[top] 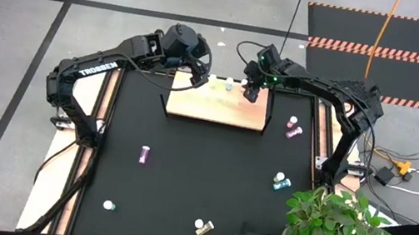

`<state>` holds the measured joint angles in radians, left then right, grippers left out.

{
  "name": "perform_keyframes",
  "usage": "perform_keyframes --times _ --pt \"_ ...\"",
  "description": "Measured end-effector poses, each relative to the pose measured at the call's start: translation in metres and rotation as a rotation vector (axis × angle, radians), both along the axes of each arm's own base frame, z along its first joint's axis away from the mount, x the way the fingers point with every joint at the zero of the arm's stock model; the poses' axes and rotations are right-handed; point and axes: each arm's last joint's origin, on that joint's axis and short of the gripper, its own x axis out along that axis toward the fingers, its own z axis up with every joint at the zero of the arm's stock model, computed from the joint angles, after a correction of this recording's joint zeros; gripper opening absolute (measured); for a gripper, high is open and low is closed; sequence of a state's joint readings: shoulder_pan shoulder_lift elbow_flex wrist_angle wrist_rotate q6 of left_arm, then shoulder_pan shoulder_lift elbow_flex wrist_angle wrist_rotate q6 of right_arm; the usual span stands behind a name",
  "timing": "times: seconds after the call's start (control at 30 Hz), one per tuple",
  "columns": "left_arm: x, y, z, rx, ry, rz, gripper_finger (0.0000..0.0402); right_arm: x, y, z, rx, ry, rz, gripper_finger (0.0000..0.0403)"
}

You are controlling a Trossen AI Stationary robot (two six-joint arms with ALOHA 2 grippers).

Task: Pick and place medicine bottles onto shelf by color
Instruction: Put the left orange pill bottle on the shelf, then put the bottom pink pill bottle on the shelf aligned with the other pink pill bottle

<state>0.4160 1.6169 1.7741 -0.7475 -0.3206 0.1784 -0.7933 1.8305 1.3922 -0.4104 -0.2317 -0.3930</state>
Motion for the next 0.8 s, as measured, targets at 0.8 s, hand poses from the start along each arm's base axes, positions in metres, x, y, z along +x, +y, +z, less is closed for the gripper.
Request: perform_keyframes --times 0.8 --pt "-0.070 -0.046 -0.001 -0.573 0.004 0.466 0.0221 0.001 0.126 0.142 -0.273 -0.350 0.171 0.0162"
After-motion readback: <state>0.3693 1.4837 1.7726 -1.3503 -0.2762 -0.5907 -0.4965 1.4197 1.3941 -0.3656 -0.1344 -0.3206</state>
